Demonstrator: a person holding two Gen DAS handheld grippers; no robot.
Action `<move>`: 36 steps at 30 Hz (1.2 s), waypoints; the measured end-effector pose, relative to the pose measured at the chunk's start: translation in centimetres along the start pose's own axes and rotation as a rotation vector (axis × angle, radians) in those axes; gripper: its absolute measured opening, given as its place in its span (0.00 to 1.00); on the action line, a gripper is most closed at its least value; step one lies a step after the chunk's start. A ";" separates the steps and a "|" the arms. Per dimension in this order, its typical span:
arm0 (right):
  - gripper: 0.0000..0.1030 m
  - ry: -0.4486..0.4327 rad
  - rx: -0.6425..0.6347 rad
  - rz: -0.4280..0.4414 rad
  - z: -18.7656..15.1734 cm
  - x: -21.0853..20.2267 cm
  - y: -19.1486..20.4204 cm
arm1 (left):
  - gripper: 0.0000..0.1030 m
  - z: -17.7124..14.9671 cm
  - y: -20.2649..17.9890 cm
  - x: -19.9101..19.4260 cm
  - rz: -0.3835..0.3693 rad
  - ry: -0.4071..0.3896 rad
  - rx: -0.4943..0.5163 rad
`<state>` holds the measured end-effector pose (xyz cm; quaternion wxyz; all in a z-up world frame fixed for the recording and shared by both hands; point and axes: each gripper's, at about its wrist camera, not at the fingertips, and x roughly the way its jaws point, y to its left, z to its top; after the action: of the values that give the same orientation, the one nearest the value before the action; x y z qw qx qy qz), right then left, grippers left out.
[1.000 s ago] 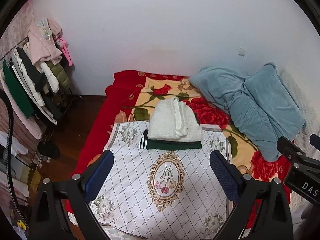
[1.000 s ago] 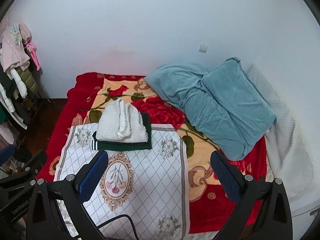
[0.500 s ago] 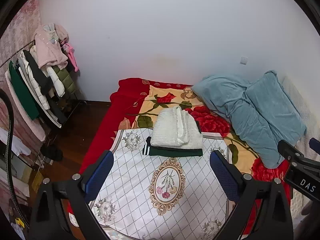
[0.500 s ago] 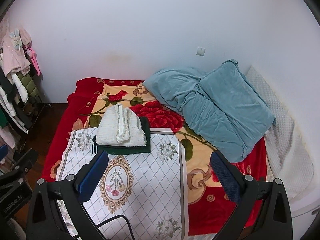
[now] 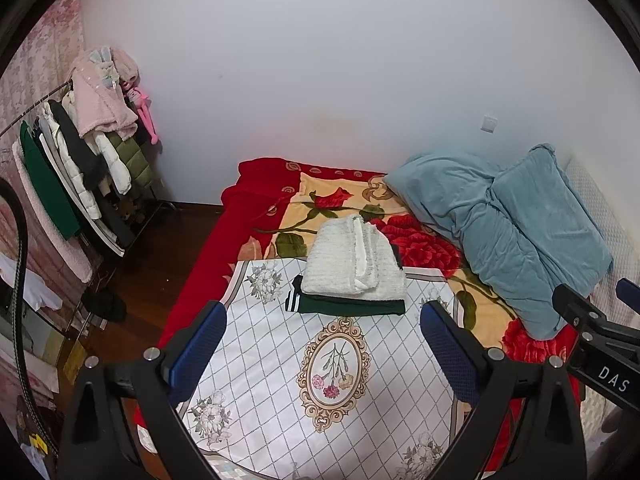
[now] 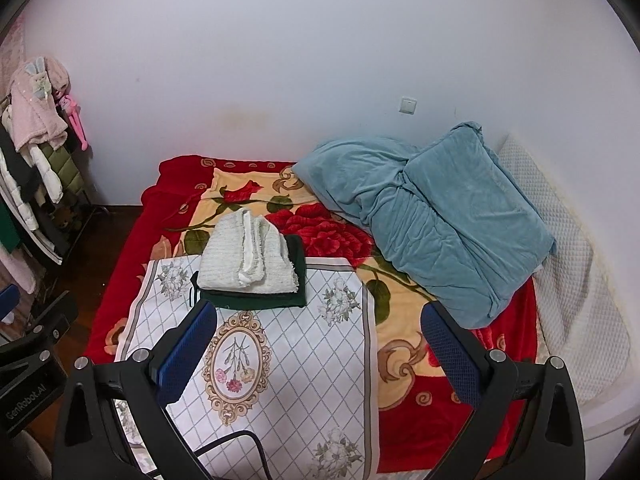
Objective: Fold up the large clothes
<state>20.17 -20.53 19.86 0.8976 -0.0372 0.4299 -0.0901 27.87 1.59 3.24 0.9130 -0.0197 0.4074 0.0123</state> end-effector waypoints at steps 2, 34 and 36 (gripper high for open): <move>1.00 0.001 -0.001 0.003 0.0 0.0 0.0 | 0.96 0.1 -0.1 -0.1 -0.001 -0.002 0.000; 1.00 0.000 0.006 0.009 -0.2 -0.4 -0.3 | 0.96 1.4 -1.1 -1.1 -0.007 -0.023 -0.012; 1.00 0.001 0.009 0.011 -0.2 -0.4 -0.3 | 0.96 1.4 -1.1 -1.1 -0.007 -0.021 -0.012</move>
<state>19.73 -20.74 20.03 0.8979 -0.0308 0.4304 -0.0871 28.28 0.51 5.02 0.9172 -0.0267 0.3974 0.0118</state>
